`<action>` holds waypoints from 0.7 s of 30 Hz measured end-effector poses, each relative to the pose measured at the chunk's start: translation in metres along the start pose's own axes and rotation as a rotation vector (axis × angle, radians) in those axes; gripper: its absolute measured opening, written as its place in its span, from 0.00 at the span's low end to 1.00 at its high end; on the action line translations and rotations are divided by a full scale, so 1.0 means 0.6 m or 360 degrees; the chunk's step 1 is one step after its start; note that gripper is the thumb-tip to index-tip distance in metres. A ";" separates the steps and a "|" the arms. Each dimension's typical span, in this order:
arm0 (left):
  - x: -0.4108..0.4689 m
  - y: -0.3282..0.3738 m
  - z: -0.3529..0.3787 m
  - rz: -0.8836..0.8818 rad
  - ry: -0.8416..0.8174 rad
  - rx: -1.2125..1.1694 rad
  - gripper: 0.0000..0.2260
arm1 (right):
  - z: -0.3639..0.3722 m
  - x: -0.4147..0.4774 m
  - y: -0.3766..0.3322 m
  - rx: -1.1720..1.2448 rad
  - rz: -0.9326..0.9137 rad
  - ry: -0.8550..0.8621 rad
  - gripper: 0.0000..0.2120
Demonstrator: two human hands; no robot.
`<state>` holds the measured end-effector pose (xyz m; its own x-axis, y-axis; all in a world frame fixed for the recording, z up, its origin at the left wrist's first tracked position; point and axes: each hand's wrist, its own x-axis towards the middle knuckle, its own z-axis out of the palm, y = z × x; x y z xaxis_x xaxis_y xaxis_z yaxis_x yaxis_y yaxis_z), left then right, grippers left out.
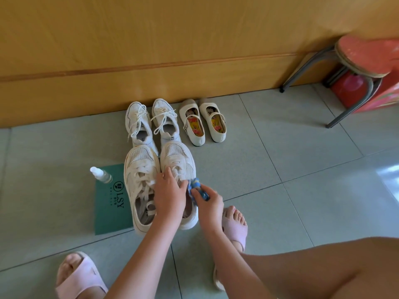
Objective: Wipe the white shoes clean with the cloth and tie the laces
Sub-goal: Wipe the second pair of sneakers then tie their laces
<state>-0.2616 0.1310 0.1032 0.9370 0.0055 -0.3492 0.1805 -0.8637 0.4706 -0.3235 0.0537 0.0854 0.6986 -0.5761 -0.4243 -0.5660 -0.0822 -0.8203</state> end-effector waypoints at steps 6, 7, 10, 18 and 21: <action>0.002 0.004 -0.003 -0.0037 0.0019 -0.0024 0.25 | -0.018 -0.062 0.039 0.0142 0.0125 0.0007 0.04; 0.002 0.003 -0.004 -0.0034 0.0022 -0.0035 0.25 | -0.017 -0.074 0.046 0.0181 0.0147 0.0014 0.07; 0.002 -0.002 -0.002 -0.0007 0.0031 -0.0080 0.26 | -0.015 -0.110 0.057 0.0198 0.0213 -0.0018 0.12; -0.006 -0.003 -0.030 0.0080 0.0041 -0.0212 0.22 | -0.060 -0.131 -0.008 0.0685 0.0231 -0.0028 0.03; -0.022 -0.004 -0.059 0.0172 0.0151 -0.0667 0.17 | -0.064 -0.096 -0.066 0.0767 0.0136 -0.0097 0.06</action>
<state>-0.2637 0.1509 0.1350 0.9769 -0.0106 -0.2134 0.1674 -0.5828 0.7952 -0.3581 0.0593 0.1572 0.6912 -0.5145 -0.5076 -0.3653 0.3573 -0.8596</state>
